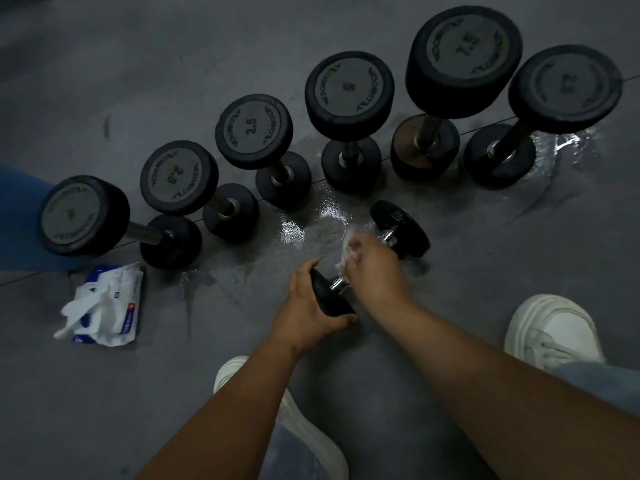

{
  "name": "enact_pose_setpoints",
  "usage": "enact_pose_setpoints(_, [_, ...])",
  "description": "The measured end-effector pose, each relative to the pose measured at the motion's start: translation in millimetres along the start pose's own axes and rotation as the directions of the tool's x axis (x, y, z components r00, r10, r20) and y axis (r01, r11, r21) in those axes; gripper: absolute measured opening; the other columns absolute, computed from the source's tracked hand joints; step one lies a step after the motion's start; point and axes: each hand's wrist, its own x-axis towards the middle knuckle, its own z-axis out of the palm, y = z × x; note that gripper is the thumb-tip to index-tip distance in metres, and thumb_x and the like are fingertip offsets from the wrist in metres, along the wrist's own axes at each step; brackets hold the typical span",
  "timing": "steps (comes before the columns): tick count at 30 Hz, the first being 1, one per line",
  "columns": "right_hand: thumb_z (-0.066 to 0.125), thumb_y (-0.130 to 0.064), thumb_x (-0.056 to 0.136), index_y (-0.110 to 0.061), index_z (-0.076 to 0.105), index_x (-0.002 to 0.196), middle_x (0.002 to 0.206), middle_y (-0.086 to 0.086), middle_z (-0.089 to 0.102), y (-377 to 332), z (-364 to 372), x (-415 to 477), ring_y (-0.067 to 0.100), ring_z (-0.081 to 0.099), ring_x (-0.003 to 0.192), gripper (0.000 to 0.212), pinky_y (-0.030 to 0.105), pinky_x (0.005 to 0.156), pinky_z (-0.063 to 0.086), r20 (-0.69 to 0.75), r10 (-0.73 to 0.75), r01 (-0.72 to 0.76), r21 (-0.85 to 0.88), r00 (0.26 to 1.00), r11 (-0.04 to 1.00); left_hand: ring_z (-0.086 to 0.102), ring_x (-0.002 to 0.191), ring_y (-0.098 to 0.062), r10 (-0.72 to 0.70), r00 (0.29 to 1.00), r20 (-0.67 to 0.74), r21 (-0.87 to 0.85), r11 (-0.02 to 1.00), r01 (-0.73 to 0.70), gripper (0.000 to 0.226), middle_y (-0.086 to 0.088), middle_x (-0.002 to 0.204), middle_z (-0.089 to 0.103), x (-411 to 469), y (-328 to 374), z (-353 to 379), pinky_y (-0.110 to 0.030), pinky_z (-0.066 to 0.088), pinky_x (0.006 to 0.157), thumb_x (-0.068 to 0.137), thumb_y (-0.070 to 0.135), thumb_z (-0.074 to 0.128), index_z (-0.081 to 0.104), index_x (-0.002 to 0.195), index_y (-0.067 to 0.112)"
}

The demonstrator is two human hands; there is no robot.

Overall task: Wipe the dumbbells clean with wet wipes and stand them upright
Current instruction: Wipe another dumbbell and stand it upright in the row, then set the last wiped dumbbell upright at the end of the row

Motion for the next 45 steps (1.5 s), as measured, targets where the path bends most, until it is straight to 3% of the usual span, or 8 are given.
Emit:
enact_pose_setpoints(6, [0.052,-0.021,0.089,-0.015,0.063,0.099,0.107,0.01,0.052,-4,-14,0,0.033,0.062,0.091,0.016,0.029,0.064,0.038,0.369,-0.199,0.392,-0.576,0.908,0.717,0.043,0.123,-0.009,-0.001,1.0,-0.006,-0.014,1.0,0.001,0.118,0.002,0.137,0.036,-2,0,4,-0.018,0.034,0.101,0.046,0.047,0.089,0.028,0.144,0.024])
enact_pose_setpoints(16, [0.052,-0.017,0.086,-0.021,0.062,0.1,0.109,0.009,0.05,7,-21,7,0.033,0.06,0.089,0.017,0.035,0.071,0.048,0.207,-0.247,0.321,-0.531,0.947,0.784,0.039,0.125,-0.008,-0.021,1.0,0.012,-0.027,0.999,0.021,0.118,0.004,0.14,0.033,1,-1,0,-0.017,0.031,0.103,0.053,0.036,0.095,0.025,0.148,0.025])
enact_pose_setpoints(20, [0.052,-0.016,0.087,-0.021,0.064,0.103,0.111,0.008,0.052,6,-12,0,0.031,0.061,0.095,0.02,0.033,0.074,0.047,0.42,-0.259,0.457,-0.483,0.869,0.747,0.041,0.126,-0.011,-0.017,1.0,0.005,-0.016,1.0,0.017,0.12,0.003,0.139,0.033,1,-3,3,-0.021,0.034,0.103,0.051,0.038,0.095,0.024,0.147,0.026])
enact_pose_setpoints(23, [0.054,-0.014,0.085,-0.02,0.065,0.103,0.108,0.009,0.053,14,-23,13,0.032,0.06,0.093,0.022,0.037,0.08,0.05,0.164,-0.265,0.311,-0.459,0.95,0.832,0.035,0.128,-0.006,-0.018,1.0,0.002,-0.048,0.999,0.019,0.125,0.009,0.139,0.028,-2,1,4,-0.018,0.029,0.105,0.051,0.04,0.096,0.02,0.149,0.029])
enact_pose_setpoints(27, [0.056,-0.011,0.084,-0.017,0.068,0.101,0.106,0.009,0.056,11,-28,9,0.028,0.059,0.096,0.021,0.031,0.08,0.046,0.43,-0.318,0.491,-0.388,0.845,0.78,0.043,0.128,-0.007,-0.196,0.974,-0.111,-0.358,0.923,0.145,0.129,0.003,0.146,0.034,-6,13,25,-0.024,0.035,0.108,0.047,0.04,0.095,0.016,0.149,0.036])
enact_pose_setpoints(31, [0.055,-0.007,0.085,-0.015,0.068,0.1,0.101,0.006,0.056,20,-37,20,0.017,0.055,0.087,0.022,0.021,0.076,0.038,0.111,-0.275,0.296,-0.297,0.955,0.908,0.056,0.109,-0.011,-0.358,0.928,-0.105,-0.568,0.787,0.239,0.113,0.001,0.134,0.048,-8,23,42,-0.012,0.045,0.083,0.058,0.021,0.083,0.018,0.149,0.036])
enact_pose_setpoints(38, [0.057,-0.008,0.084,-0.015,0.072,0.096,0.096,0.003,0.055,-4,-51,15,0.014,0.054,0.088,0.02,0.015,0.074,0.032,0.199,-0.259,0.307,-0.269,0.945,0.913,0.056,0.085,-0.015,-0.444,0.891,-0.098,-0.701,0.666,0.255,0.095,-0.004,0.114,0.055,2,45,23,-0.035,0.052,0.07,0.056,0.018,0.062,0.024,0.141,0.04])
enact_pose_setpoints(45, [0.055,-0.021,0.086,-0.026,0.063,0.091,0.097,-0.004,0.047,-44,-103,7,0.02,0.056,0.079,0.011,0.032,0.068,0.047,-0.036,-0.311,0.276,-0.371,0.95,0.887,0.033,0.138,-0.026,-0.135,0.971,-0.195,-0.102,0.988,0.117,0.095,-0.005,0.153,0.024,7,86,-51,-0.033,0.031,0.114,0.071,0.012,0.071,0.025,0.152,0.029])
